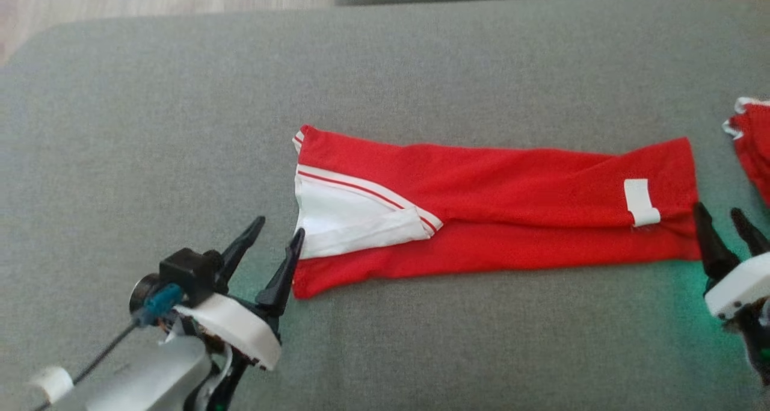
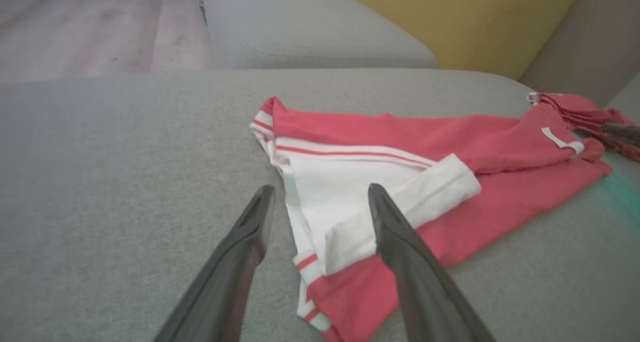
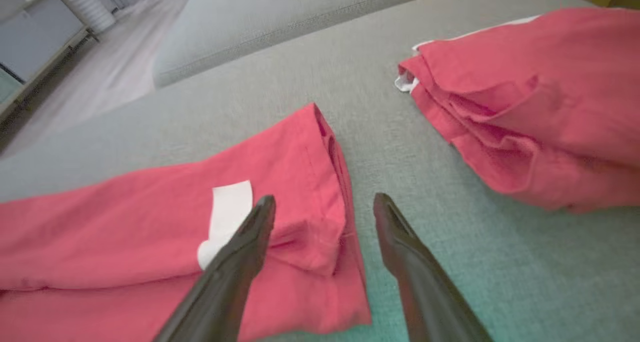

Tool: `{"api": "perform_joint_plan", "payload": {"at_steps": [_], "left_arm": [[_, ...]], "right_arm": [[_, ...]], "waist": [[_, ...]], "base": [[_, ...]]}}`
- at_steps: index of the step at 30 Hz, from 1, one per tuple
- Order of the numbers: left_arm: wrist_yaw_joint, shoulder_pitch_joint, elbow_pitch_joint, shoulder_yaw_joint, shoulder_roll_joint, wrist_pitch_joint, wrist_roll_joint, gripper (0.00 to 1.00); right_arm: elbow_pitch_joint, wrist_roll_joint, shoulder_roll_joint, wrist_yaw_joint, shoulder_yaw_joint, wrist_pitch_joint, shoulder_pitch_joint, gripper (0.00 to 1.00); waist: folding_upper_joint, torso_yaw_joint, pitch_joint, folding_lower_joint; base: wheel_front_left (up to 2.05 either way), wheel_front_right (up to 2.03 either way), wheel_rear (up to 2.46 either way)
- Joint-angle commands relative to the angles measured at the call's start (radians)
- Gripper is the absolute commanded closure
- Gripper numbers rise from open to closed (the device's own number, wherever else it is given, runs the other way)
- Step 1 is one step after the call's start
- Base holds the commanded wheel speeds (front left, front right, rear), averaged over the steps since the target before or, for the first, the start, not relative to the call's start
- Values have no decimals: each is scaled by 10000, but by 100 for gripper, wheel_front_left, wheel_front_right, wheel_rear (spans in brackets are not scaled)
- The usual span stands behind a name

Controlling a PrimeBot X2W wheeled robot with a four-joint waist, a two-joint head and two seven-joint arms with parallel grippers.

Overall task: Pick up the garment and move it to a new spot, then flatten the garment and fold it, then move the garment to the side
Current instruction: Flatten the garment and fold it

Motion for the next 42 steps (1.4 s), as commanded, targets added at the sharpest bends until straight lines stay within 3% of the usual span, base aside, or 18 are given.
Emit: {"api": "perform_joint_plan", "payload": {"at_steps": [1,6,7,13,20,27,29,30,31,36,42], "left_arm": [[333,172,-279,856,101,-121,456,0],[1511,1747,-909,2639,-848,-122,2380,0],[1511,1747,-909,2639,-848,-122,2380,0],[2153,3297,-1842,3963,-2033,-123,4852,0],[1781,4456,-2293,4617,-3047,-123,6566,0],[1271,4724,-2137,5172,-3504,-123,7340,0],[1184,4772,-2081,5344,-3574,-123,7512,0],[1153,4797,-2054,5425,-3602,-123,7595,0],[1116,4826,-2023,5502,-3632,-123,7668,0],[953,4980,-1892,5810,-3781,-124,7998,0],[754,5167,-1837,6131,-3954,-124,8230,0]], "right_arm": [[-430,-69,-60,-9,-44,-150,332,0],[-818,-247,693,-9,-635,-263,1047,0],[-818,-247,693,-9,-635,-263,1047,0],[-386,-1079,1590,-9,-2001,-272,1047,0],[995,-2826,2219,-9,-4047,-230,11,0],[2443,-4419,2635,-9,-5398,242,-851,0],[2711,-4540,2788,-9,-5518,391,-990,53],[2781,-4550,2846,-9,-5530,429,-1042,95],[2821,-4528,2898,-9,-5494,458,-1076,100],[2565,-4200,2863,-9,-5335,280,-1065,100],[1836,-3824,2090,-9,-5375,79,-713,100]], "waist": [[0,30,-368,0],[0,204,-881,0],[0,204,-881,0],[0,736,-1164,0],[0,1453,-1148,0],[0,1699,-997,0],[0,1699,-964,0],[0,1689,-953,0],[0,1672,-950,0],[0,1480,-1000,0],[0,1187,-1091,0]], "base": [[0,0,0],[0,0,0],[0,0,0],[0,0,0],[0,0,0],[0,0,0],[0,0,0],[0,0,0],[0,0,0],[0,0,0],[0,0,0]]}}
